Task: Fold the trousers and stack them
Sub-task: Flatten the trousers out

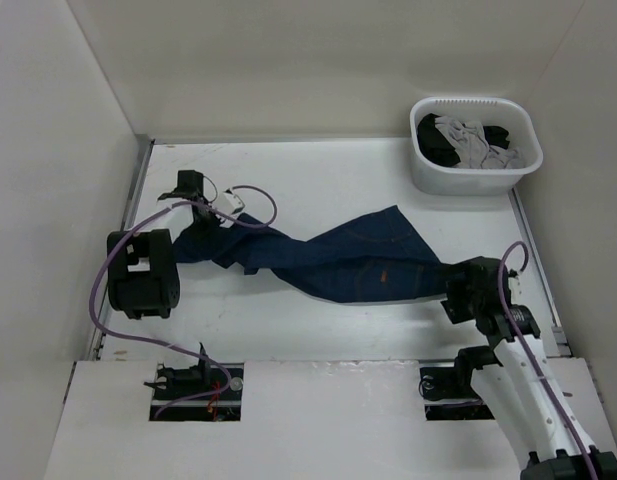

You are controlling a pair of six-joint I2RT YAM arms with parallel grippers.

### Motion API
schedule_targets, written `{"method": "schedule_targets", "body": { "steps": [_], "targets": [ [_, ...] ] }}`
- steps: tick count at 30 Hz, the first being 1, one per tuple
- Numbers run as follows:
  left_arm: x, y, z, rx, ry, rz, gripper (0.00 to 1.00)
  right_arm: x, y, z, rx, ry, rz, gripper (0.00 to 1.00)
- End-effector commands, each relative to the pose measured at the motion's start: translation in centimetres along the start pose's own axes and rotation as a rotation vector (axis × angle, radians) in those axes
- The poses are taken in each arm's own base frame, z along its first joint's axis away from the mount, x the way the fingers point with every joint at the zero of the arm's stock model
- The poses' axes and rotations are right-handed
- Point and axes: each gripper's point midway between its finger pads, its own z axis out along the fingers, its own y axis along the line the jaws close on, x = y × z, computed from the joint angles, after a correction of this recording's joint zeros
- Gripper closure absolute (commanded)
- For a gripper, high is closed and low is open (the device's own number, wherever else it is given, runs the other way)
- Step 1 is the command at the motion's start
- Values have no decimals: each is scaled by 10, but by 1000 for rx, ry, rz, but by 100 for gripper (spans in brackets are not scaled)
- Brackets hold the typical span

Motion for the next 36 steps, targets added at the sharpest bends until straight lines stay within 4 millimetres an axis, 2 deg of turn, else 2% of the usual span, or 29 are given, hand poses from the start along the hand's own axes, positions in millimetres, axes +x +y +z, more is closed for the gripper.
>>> {"method": "schedule_targets", "body": {
  "steps": [1,3,4,6,7,9,11,13,15,16,17,18,20,21,26,30,32,34,35,36],
  "targets": [
    [-50,64,-64,-231,-143,17,100,3,-10,5,57,-21,93,7],
    [-74,87,-95,-316,-201,41,100,2,-15,9,70,-40,125,6],
    [-92,102,-114,-372,-244,54,100,1,-13,11,64,-45,133,7],
    [-119,119,-133,-425,-291,73,100,1,-8,15,48,-45,122,7],
    [-134,128,-137,-448,-307,81,100,1,-6,17,47,-43,107,7],
    [-154,139,-133,-453,-314,86,99,-1,-1,18,47,-48,88,7],
    [-158,126,-134,-388,-325,124,90,-4,12,14,21,-54,72,6],
    [-148,87,-144,-240,-355,166,77,-10,23,6,-17,-75,51,1],
    [-118,30,-150,-45,-354,193,56,-15,32,0,-59,-97,19,0],
    [-97,4,-148,36,-336,203,43,-15,36,-1,-78,-97,-4,0],
    [-74,-19,-143,104,-307,211,14,-13,38,-1,-91,-89,-30,0],
    [-53,-37,-136,144,-273,227,0,-10,39,1,-97,-77,-53,0],
    [-17,-53,-122,164,-226,202,0,-2,35,7,-84,-46,-76,0],
    [-6,-55,-118,159,-225,184,0,2,32,10,-78,-29,-76,0],
    [16,-60,-115,159,-300,100,0,11,35,12,-107,8,-60,0],
    [29,-67,-83,179,-234,135,0,11,31,14,-102,5,-59,0],
    [26,-54,-60,115,-189,157,0,10,30,16,-100,-3,-53,0],
    [20,-30,-41,19,-160,144,0,9,33,18,-108,-8,-45,0],
    [18,-18,-33,-24,-153,129,5,9,32,21,-106,-14,-43,0],
    [15,-6,-26,-57,-146,117,18,7,30,24,-96,-24,-36,0]
  ]
}}
